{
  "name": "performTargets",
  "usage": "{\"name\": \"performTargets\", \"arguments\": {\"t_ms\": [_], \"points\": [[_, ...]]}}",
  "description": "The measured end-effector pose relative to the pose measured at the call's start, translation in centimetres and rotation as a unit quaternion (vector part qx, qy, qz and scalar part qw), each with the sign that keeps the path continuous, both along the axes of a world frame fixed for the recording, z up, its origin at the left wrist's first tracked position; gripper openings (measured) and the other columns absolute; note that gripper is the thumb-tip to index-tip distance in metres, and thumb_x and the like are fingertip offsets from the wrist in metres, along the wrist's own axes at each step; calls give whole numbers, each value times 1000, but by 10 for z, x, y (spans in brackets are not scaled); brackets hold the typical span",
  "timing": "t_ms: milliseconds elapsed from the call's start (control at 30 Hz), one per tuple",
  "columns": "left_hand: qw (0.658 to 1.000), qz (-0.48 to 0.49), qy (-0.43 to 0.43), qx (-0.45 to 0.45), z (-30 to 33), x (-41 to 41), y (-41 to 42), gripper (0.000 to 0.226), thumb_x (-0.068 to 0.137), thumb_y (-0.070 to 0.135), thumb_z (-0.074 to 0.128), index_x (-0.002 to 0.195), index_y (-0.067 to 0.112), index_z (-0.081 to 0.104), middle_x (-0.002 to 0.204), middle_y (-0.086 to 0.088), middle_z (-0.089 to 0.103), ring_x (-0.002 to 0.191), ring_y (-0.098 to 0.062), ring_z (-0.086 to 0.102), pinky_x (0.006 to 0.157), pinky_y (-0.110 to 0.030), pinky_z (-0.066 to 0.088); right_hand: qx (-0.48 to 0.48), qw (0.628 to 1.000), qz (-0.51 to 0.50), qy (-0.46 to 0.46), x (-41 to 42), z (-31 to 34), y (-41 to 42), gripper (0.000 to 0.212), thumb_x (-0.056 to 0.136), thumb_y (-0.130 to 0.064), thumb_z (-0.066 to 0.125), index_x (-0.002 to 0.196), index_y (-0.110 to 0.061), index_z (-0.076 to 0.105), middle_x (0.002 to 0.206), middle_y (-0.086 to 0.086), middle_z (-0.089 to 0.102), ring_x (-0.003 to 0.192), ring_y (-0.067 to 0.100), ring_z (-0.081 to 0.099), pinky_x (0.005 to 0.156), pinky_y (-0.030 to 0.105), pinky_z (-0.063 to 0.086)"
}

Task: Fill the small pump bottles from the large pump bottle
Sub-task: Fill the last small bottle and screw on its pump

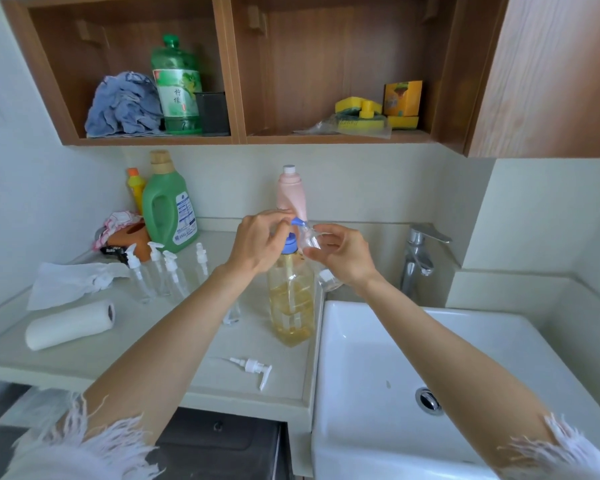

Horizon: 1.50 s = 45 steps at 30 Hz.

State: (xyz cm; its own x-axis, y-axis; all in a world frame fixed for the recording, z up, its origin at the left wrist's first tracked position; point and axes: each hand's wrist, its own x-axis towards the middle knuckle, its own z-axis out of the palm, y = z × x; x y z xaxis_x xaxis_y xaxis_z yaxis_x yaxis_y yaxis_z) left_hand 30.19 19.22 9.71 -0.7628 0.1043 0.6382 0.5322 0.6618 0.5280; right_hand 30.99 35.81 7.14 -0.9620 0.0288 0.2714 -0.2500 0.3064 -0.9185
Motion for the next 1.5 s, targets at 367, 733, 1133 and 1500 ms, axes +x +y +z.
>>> {"name": "performTargets", "arguments": {"t_ms": [367,733,1133,1500], "points": [[1000,3,11,15,-31,2,5,53,76,36,39,103,6,74,112,-7,70,106,-16,63,94,-3,34,84,996,-23,17,-1,-8,4,45,75,-22,81,118,-19,67,103,-9,69,96,1,61,88,9,40],[1000,8,9,13,-7,-7,-1,55,72,41,38,98,12,76,107,1,73,104,-11,64,93,-11,39,47,998,13,40,-1,-3,4,42,77,-19,80,116,-22,67,91,-12,66,91,0,61,78,-2,40],[998,5,54,34,-35,-8,4,41,76,29,50,100,6,74,108,-4,72,100,-1,60,95,-7,39,55,997,17,49,-9,-16,4,41,76,-17,81,113,-27,69,92,-15,67,92,3,63,79,-1,40],[999,-8,15,-32,-3,-9,-7,45,74,38,44,97,16,76,104,3,73,98,-9,64,92,-14,41,40,997,43,59,-5,-10,4,46,73,-16,83,111,-32,64,86,-13,65,88,10,64,91,22,50]]}}
